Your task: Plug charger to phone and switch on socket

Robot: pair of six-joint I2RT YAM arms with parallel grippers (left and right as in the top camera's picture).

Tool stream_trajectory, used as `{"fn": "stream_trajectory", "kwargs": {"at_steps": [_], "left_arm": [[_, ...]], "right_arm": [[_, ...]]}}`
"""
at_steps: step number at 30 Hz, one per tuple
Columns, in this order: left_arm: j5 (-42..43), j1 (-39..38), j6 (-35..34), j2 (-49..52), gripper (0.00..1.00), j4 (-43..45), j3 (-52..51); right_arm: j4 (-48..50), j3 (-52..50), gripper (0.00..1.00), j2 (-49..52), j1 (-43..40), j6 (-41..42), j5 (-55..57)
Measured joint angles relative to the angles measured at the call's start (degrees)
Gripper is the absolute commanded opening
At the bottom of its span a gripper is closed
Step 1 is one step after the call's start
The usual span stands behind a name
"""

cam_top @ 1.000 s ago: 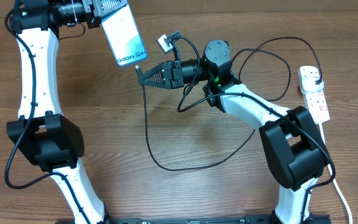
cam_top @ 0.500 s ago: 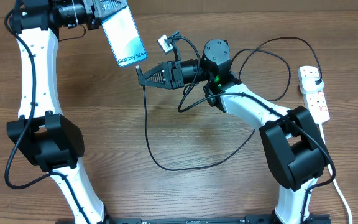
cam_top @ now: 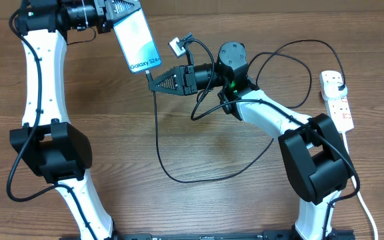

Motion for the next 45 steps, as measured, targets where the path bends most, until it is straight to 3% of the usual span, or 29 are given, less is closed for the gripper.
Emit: {"fn": "stream_trajectory", "kwargs": {"at_steps": [45], "left_arm": [[-1.9,-0.4,3.0,0.0,0.04,-3.0,0.0]], "right_arm": [[-3.3,0.0,0.04,0.0,-0.1,-1.5,-0.9]]}}
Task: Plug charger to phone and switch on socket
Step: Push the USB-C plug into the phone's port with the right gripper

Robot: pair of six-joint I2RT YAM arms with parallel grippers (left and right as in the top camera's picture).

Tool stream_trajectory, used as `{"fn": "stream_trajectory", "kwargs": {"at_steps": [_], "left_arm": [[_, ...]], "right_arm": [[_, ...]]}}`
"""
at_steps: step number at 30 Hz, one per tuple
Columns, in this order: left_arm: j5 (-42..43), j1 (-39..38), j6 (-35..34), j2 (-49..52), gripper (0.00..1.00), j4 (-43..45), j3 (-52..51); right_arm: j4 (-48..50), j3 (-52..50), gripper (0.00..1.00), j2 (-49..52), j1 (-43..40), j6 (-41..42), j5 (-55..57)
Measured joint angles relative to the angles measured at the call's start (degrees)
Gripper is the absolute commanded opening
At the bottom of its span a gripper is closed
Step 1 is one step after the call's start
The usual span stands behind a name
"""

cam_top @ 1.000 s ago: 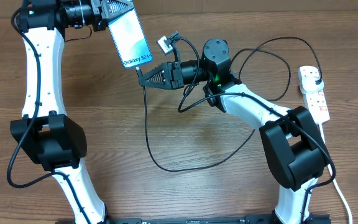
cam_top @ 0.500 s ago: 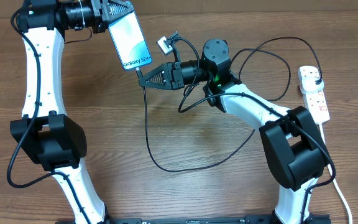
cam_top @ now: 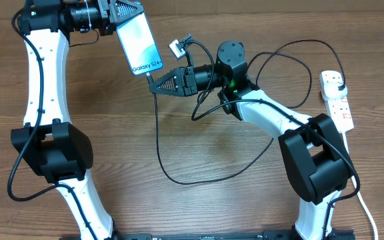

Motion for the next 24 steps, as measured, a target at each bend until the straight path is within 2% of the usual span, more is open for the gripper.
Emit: {"fn": "stream_trajectory", "kwargs": {"at_steps": [24], "left_arm": [[0.7,0.2,0.2,0.0,0.04,-0.5,0.0]], "right_arm": [[0.0,0.0,0.04,0.0,-0.7,0.0,-0.3]]}}
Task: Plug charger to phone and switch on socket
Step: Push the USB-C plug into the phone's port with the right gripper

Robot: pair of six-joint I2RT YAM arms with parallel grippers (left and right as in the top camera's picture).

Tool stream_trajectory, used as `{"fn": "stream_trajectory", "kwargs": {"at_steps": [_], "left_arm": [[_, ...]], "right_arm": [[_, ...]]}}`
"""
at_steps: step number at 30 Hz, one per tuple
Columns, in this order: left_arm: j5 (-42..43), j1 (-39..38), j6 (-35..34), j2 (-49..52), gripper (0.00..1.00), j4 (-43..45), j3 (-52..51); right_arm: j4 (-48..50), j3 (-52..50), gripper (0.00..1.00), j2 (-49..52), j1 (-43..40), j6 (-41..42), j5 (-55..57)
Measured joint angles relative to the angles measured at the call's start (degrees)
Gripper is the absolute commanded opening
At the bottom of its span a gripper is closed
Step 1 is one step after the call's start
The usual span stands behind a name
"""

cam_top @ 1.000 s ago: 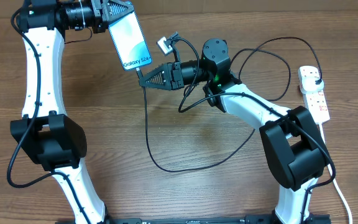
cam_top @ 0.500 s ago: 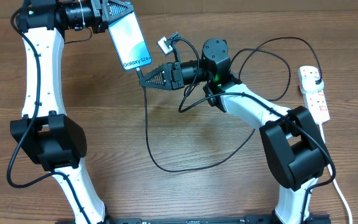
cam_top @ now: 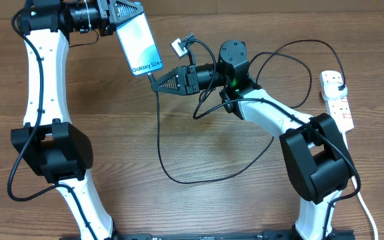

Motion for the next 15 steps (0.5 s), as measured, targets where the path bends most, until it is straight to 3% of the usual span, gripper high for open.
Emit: {"fn": "stream_trajectory", "kwargs": {"at_steps": [15], "left_arm": [[-0.7,-0.5,0.5,0.0,0.04,-0.4,0.0]], "right_arm": [[-0.1,0.0,0.04,0.0,0.0,0.0,0.0]]}}
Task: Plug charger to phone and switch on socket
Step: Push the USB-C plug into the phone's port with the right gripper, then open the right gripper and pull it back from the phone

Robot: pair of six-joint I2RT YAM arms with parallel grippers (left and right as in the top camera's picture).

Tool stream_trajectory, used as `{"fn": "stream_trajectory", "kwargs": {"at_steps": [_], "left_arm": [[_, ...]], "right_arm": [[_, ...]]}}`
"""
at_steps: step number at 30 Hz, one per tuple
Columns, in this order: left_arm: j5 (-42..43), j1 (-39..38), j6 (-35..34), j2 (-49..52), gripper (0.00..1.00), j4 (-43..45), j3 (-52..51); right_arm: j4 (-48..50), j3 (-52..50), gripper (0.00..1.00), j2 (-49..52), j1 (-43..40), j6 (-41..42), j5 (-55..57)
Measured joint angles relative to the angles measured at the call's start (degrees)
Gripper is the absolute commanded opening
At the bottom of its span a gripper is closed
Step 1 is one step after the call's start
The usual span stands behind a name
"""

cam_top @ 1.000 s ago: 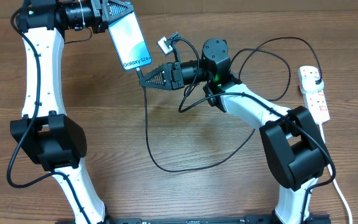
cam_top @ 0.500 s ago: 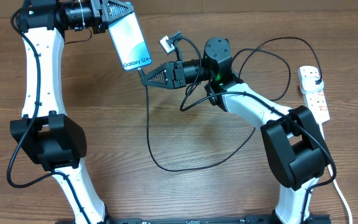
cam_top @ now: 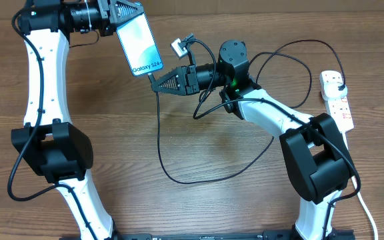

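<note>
My left gripper [cam_top: 121, 13] is shut on the top end of a phone [cam_top: 139, 44] marked Galaxy S24, holding it tilted above the table's far left with the screen up. Just below the phone's lower edge, my right gripper [cam_top: 156, 84] is shut on the plug end of the black charger cable [cam_top: 159, 140]. The cable hangs down from the fingertips, loops over the table and runs back to the white power strip [cam_top: 339, 103] at the right edge. A white adapter [cam_top: 336, 81] sits in the strip. The switch state cannot be made out.
The black cable's loop [cam_top: 292, 50] arcs across the table between the right arm and the strip. A small white connector [cam_top: 177, 47] sticks up on the right wrist's wiring. Both arm bases [cam_top: 52, 153] stand at the near side.
The left gripper held the phone aloft at every moment, shifting it slightly rightward after the first. The right gripper, shut on the cable's plug end, stood just below the phone's lower edge and crept a little to the right, where it stays now.
</note>
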Motion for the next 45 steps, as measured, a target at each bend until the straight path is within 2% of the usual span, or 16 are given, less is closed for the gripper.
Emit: {"fn": "stream_trajectory", "kwargs": {"at_steps": [14,15,16,17,19,20,23,33,35,39,45], "left_arm": [[-0.6,-2.0,1.0,0.0,0.04,-0.2,0.0],[-0.6,-2.0,1.0,0.0,0.04,-0.2,0.0],[-0.6,-2.0,1.0,0.0,0.04,-0.2,0.0],[-0.6,-2.0,1.0,0.0,0.04,-0.2,0.0],[-0.6,-2.2,1.2,0.0,0.04,-0.9,0.0],[-0.6,-2.4,1.4,0.0,0.04,-0.9,0.0],[-0.6,-2.7,1.9,0.0,0.04,-1.0,0.0],[-0.6,1.8,2.1,0.0,0.04,-4.0,0.0],[-0.6,2.9,2.3,0.0,0.04,-5.2,0.0],[-0.6,4.8,3.5,0.0,0.04,-7.8,0.0],[-0.6,4.9,5.4,0.0,0.04,-8.8,0.0]], "right_arm": [[0.0,0.0,0.04,0.0,-0.3,0.0,-1.9],[-0.1,0.0,0.11,0.0,-0.3,0.0,-1.9],[-0.1,0.0,0.27,0.0,-0.3,0.0,-1.9],[-0.1,0.0,0.47,0.0,-0.3,0.0,-1.8],[0.0,0.0,0.78,0.0,-0.4,0.2,-0.5],[0.0,0.0,0.87,0.0,-0.4,0.2,0.0],[0.1,0.0,0.97,0.0,-0.4,-0.1,0.3],[0.2,0.0,1.00,0.0,-2.1,0.0,-1.0],[-2.1,0.0,1.00,0.0,-3.6,-0.3,-1.6],[-13.7,0.1,1.00,0.0,-6.8,-3.9,-1.9],[-41.5,0.2,1.00,0.0,-9.9,-17.3,1.2]]}}
